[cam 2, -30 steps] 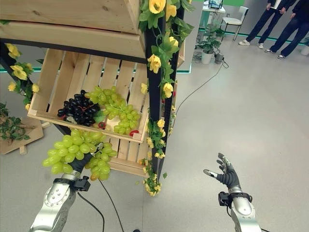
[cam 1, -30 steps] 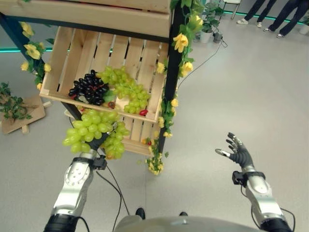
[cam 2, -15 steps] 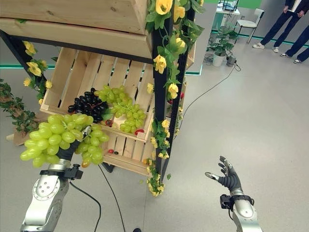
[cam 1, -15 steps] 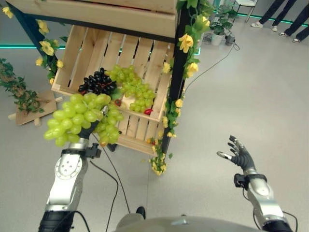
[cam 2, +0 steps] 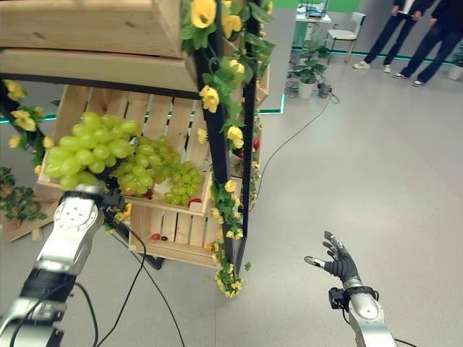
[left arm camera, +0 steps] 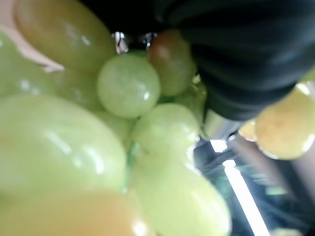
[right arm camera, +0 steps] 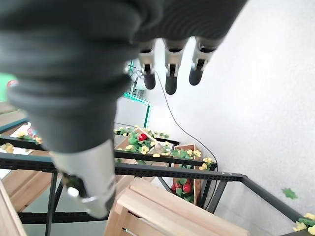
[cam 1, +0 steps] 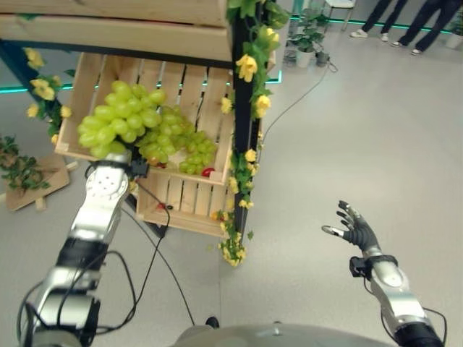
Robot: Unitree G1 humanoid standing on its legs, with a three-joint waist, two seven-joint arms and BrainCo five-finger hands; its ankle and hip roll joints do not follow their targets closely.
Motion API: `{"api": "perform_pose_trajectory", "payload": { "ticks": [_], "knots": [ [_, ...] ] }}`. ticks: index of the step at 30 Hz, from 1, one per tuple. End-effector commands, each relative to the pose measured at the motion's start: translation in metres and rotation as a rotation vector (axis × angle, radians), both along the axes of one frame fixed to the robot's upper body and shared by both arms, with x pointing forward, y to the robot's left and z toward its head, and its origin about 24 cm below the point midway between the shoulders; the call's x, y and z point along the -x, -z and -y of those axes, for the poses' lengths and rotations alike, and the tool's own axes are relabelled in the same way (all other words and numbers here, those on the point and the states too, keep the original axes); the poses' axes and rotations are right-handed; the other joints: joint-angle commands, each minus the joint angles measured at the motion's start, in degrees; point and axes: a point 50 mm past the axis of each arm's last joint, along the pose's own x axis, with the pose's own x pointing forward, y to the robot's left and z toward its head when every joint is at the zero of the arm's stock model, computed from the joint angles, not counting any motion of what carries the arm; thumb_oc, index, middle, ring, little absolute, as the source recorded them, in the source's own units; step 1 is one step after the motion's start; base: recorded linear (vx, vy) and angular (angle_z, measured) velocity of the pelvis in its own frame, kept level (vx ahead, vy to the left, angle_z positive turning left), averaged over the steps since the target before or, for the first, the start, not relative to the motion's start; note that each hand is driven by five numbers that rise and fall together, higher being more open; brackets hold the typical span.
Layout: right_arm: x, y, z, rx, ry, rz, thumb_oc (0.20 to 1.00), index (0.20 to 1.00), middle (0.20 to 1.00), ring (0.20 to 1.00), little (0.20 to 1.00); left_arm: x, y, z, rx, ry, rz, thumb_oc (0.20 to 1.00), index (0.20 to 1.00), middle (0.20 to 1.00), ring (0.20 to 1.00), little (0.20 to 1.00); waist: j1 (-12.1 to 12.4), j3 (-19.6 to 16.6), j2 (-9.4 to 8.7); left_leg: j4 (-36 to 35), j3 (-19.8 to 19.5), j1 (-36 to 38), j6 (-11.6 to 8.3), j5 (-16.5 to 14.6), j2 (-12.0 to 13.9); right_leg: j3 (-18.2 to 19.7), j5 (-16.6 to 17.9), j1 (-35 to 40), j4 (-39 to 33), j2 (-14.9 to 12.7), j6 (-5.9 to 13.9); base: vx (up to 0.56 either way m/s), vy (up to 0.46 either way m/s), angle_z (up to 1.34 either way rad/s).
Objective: Pick up the fruits from the basket on one side to the basket on the other side
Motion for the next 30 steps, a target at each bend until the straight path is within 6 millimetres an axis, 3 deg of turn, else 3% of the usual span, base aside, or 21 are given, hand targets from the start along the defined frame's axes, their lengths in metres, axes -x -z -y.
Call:
{"api": "perform_pose_trajectory", "payload": {
  "ticks": [1, 4, 5, 7, 13, 18, 19, 22, 24, 25, 28, 30],
  "knots": [
    [-0.018, -0.027, 0.004, 0.039, -0.048, 0.099, 1.0, 1.0, 1.0, 1.0, 1.0, -0.014, -0.025, -0.012, -0.027, -0.055, 0.053, 0.2, 0.2, 0.2, 0.2, 0.2, -0.76, -3.31, 0.28, 4.96, 2.99, -2.41, -3.71, -2.67, 3.1, 0.71, -7.56, -0.14, 4.2, -0.05, 3.49, 0.04, 0.022, -0.25],
    [-0.019, -0.028, 0.002, 0.044, -0.065, 0.1, 1.0, 1.0, 1.0, 1.0, 1.0, -0.024, -0.027, -0.031, -0.063, -0.131, -0.022, 0.2, 0.2, 0.2, 0.2, 0.2, -1.72, -3.43, 0.52, 4.62, 3.85, -1.81, -3.57, -2.82, 3.15, 1.55, -7.53, -0.22, 4.24, 0.0, 3.68, 0.03, 0.027, -0.24],
    [-0.019, -0.028, 0.0, 0.044, -0.076, 0.098, 1.0, 1.0, 1.0, 1.0, 1.0, -0.028, -0.031, -0.045, -0.104, -0.192, -0.06, 0.2, 0.2, 0.2, 0.2, 0.2, -2.27, -3.39, 0.71, 4.19, 4.38, -1.36, -3.44, -2.85, 3.12, 2.04, -7.44, -0.28, 4.22, 0.03, 3.9, 0.02, 0.035, -0.11],
    [-0.018, -0.027, 0.0, 0.047, -0.078, 0.092, 1.0, 1.0, 1.0, 1.0, 1.0, -0.03, -0.035, -0.048, -0.12, -0.207, -0.065, 0.2, 0.2, 0.2, 0.2, 0.2, -2.38, -3.34, 0.7, 3.96, 4.56, -1.14, -3.41, -2.83, 3.14, 2.25, -7.41, -0.34, 4.25, 0.03, 4.0, 0.01, 0.022, -0.16],
    [-0.013, -0.03, 0.001, 0.053, -0.075, 0.115, 1.0, 1.0, 1.0, 1.0, 1.0, -0.03, -0.042, -0.082, -0.379, -0.39, -0.165, 0.2, 0.2, 0.2, 0.2, 0.2, -3.38, -3.45, 0.66, 2.62, 5.7, -0.1, -3.29, -2.7, 3.12, 3.11, -7.07, -0.33, 3.9, 0.02, 4.59, 0.0, 0.014, -0.08],
    [-0.006, -0.037, 0.007, 0.08, -0.061, 0.151, 1.0, 1.0, 1.0, 1.0, 1.0, -0.027, -0.066, -0.107, -0.873, -0.577, -0.25, 0.2, 0.2, 0.2, 0.2, 0.2, -4.06, -3.13, 1.05, 2.48, 6.7, 0.48, -3.06, -3.18, 3.01, 4.33, -6.84, -0.62, 3.89, -0.04, 5.34, -0.01, 0.025, -0.13],
    [-0.006, -0.037, 0.007, 0.078, -0.059, 0.152, 1.0, 1.0, 1.0, 1.0, 1.0, -0.028, -0.067, -0.106, -0.875, -0.576, -0.248, 0.2, 0.2, 0.2, 0.2, 0.2, -3.95, -3.24, 0.94, 2.44, 6.71, 0.24, -3.03, -2.97, 2.97, 4.34, -6.67, -0.87, 3.84, -0.07, 5.31, -0.01, 0.019, -0.16],
    [0.001, -0.036, 0.01, 0.085, -0.048, 0.163, 1.0, 1.0, 1.0, 1.0, 1.0, -0.024, -0.083, -0.115, -1.2, -0.656, -0.287, 0.2, 0.2, 0.2, 0.2, 0.2, -4.4, -3.25, 1.37, 2.48, 7.26, 0.3, -2.9, -3.14, 2.98, 4.96, -6.58, -1.25, 4.0, -0.09, 5.58, -0.01, 0.016, -0.1],
    [0.002, -0.035, 0.01, 0.08, -0.05, 0.161, 1.0, 1.0, 1.0, 1.0, 1.0, -0.024, -0.085, -0.117, -1.246, -0.676, -0.288, 0.2, 0.2, 0.2, 0.2, 0.2, -4.39, -3.27, 1.37, 2.5, 7.41, 0.31, -2.89, -3.13, 2.96, 5.12, -6.57, -1.3, 3.99, -0.06, 5.64, -0.01, 0.005, -0.06],
    [0.004, -0.035, 0.011, 0.085, -0.047, 0.165, 1.0, 1.0, 1.0, 1.0, 1.0, -0.025, -0.086, -0.116, -1.445, -0.675, -0.314, 0.2, 0.2, 0.2, 0.2, 0.2, -4.58, -3.2, 1.49, 2.51, 7.64, 0.42, -2.85, -3.17, 2.96, 5.26, -6.53, -1.32, 3.99, -0.06, 5.73, -0.01, 0.006, -0.03],
    [0.005, -0.035, 0.011, 0.088, -0.052, 0.167, 1.0, 1.0, 1.0, 1.0, 1.0, -0.025, -0.086, -0.118, -1.523, -0.681, -0.331, 0.2, 0.2, 0.2, 0.2, 0.2, -4.57, -3.26, 1.4, 2.38, 7.8, 0.52, -2.82, -3.21, 2.88, 5.33, -6.47, -1.31, 3.86, -0.05, 5.83, 0.0, 0.0, -0.01],
    [0.004, -0.038, 0.012, 0.103, -0.062, 0.179, 1.0, 1.0, 1.0, 1.0, 1.0, -0.029, -0.082, -0.11, -1.67, -0.642, -0.326, 0.2, 0.2, 0.2, 0.2, 0.2, -4.68, -3.27, 1.56, 2.18, 7.85, 0.58, -2.8, -3.15, 2.86, 5.31, -6.25, -1.38, 3.69, -0.03, 5.97, -0.02, -0.003, -0.04]
  ]
}}
